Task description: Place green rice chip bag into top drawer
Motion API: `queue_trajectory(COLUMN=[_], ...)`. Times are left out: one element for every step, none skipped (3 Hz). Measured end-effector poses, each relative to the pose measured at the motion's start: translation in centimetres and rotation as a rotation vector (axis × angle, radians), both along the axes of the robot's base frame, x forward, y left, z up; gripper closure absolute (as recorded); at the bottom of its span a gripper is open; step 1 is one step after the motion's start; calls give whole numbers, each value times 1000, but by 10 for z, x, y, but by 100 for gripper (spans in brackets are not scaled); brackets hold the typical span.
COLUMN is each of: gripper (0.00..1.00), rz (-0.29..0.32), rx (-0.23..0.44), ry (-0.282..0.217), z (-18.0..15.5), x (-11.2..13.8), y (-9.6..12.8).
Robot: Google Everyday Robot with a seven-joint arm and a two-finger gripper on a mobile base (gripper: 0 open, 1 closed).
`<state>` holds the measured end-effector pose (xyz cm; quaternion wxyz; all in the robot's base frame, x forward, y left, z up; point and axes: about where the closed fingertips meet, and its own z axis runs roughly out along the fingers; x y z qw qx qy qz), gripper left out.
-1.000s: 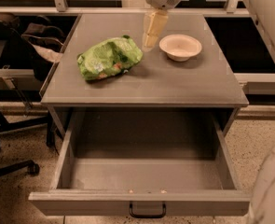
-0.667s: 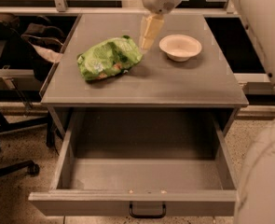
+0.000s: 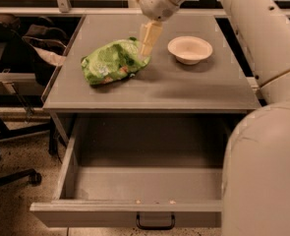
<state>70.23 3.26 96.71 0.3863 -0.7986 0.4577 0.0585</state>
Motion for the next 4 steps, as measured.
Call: queue_trajectory(gripper=[0,0,0,0], rz=[31,74,102,124], rx=[2,-9,-22,-57], ry=[28,57,72,93], z=[-11,-22,-28,-40], x=[4,8,10,11], y=[13,33,46,55])
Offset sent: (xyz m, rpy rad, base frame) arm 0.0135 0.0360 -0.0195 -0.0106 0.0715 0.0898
